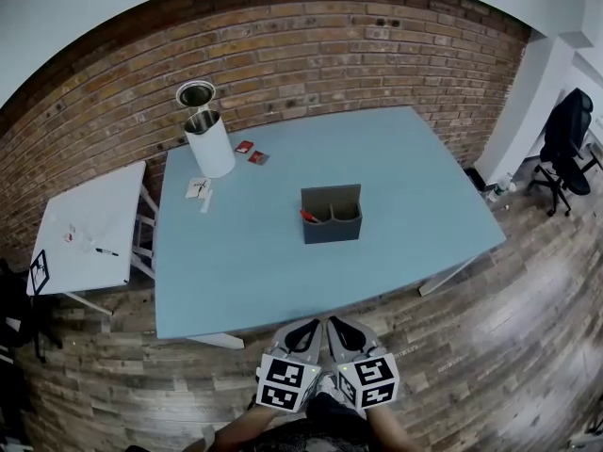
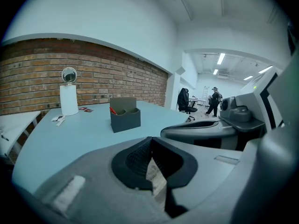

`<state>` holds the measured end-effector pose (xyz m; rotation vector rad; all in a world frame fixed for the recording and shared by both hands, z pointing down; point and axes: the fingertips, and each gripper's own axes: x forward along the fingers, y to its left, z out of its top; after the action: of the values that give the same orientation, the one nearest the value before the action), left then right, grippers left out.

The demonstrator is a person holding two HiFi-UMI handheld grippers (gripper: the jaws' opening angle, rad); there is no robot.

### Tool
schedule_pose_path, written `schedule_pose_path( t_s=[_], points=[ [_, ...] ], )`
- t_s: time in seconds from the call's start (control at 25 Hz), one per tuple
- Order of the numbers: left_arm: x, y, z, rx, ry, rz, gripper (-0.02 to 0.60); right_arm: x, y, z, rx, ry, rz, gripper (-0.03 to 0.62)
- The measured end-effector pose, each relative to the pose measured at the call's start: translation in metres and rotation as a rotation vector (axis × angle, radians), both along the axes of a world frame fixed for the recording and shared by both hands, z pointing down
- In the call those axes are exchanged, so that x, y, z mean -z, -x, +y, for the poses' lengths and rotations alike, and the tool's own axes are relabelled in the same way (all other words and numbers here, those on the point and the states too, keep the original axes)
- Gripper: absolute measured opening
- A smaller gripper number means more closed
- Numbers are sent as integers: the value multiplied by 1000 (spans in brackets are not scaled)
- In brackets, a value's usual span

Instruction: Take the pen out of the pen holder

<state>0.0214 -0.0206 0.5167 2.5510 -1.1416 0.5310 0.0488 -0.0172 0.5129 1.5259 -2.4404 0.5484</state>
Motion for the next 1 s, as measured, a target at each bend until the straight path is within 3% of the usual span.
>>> schedule_pose_path(
  t_s=[0.52,1.0],
  points=[
    [8,-19,-44,72,-16,-36,2,6,-18,-45,72,-10,-47,3],
    [13,-16,-62,124,-25,-19,2,11,-22,-63,109,-29,-8,3]
  ],
)
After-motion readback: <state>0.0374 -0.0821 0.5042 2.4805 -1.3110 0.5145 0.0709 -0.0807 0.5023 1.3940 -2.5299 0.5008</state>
